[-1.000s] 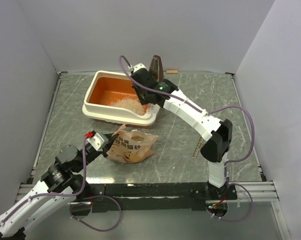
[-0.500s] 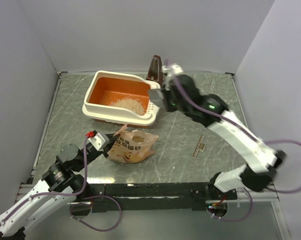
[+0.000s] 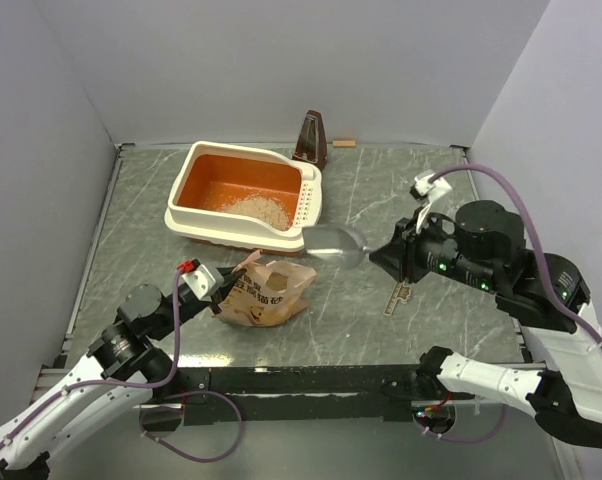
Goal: Fill the litter box with clean litter
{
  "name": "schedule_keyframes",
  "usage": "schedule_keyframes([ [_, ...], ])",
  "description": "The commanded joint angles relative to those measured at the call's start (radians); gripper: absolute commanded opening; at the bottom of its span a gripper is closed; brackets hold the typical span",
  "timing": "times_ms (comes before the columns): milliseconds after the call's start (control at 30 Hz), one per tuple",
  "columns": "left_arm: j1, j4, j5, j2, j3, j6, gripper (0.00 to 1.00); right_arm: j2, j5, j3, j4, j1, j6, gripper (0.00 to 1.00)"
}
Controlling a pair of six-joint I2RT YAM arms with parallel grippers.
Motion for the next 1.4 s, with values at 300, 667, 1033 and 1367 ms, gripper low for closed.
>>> schedule_keyframes([
  [300, 0.001, 0.132, 0.120, 0.053, 0.056, -0.042, 0.01, 0.020, -0.205, -0.137, 0.047, -0.003, -0.003, 0.00],
  [667, 0.001, 0.129, 0.143, 0.061, 0.056, -0.042, 0.01, 0.075, -0.203, -0.051, 0.061, -0.003, -0.013, 0.00],
  [1033, 0.001, 0.129, 0.141, 0.052, 0.054, -0.040, 0.01, 0.091, -0.203, -0.082, 0.106, -0.001, -0.033, 0.00],
  [1367, 0.001, 0.134, 0.131, 0.046, 0.054, -0.040, 0.01, 0.146, -0.203, -0.135, 0.112, -0.001, -0.066, 0.00],
])
